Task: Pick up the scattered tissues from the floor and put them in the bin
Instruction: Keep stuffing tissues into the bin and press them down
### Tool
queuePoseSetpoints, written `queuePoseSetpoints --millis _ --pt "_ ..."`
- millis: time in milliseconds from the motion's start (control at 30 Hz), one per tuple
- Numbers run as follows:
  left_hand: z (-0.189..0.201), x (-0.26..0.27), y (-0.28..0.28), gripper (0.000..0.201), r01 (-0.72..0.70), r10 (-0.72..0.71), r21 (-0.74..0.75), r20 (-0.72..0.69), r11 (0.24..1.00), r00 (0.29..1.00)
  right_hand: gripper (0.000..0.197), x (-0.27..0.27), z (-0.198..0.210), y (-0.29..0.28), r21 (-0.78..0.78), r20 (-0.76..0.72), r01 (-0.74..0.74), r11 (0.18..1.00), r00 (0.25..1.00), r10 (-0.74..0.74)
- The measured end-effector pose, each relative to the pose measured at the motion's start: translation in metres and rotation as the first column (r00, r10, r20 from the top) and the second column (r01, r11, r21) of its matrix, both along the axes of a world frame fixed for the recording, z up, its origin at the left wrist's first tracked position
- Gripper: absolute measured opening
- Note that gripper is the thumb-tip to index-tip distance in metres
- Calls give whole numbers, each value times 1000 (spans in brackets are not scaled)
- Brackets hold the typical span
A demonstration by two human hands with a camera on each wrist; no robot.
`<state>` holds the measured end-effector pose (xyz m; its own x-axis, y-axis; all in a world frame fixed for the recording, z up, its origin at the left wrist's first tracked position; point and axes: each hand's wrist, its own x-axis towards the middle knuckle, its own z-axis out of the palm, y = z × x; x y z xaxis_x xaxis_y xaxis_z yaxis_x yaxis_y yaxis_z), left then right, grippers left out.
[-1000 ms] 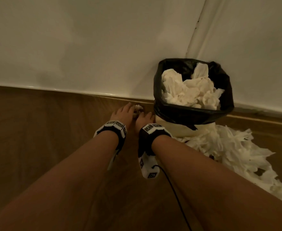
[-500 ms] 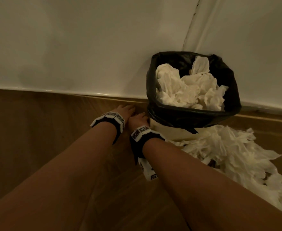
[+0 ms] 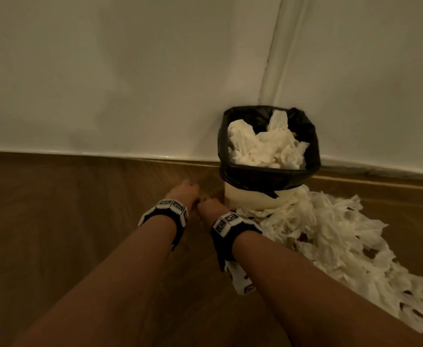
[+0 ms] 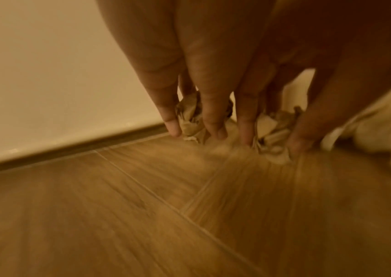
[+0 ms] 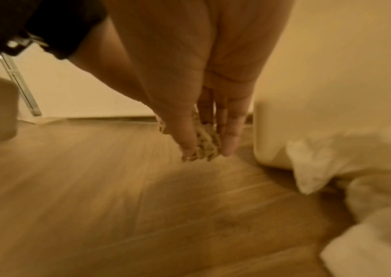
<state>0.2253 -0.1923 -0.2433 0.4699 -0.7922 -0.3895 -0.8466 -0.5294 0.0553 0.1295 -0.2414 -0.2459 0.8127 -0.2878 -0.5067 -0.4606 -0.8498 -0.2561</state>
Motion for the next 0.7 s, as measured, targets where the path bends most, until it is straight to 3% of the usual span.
queuePoseSetpoints --millis 233,367,467,700 --pt "104 -28 26 24 -67 63 -147 -29 987 998 25 -31 109 17 -68 114 -8 998 993 16" --pt "153 -41 38 28 7 4 -178 59 984 998 23 -56 165 19 -158 223 3 987 974 32" --pt "183 -55 42 36 62 -35 -213 131 975 991 25 -76 194 18 -200 255 74 977 967 -21" --pt "237 -106 28 26 165 -117 -286 176 944 977 40 -130 234 6 -156 407 295 943 889 -211"
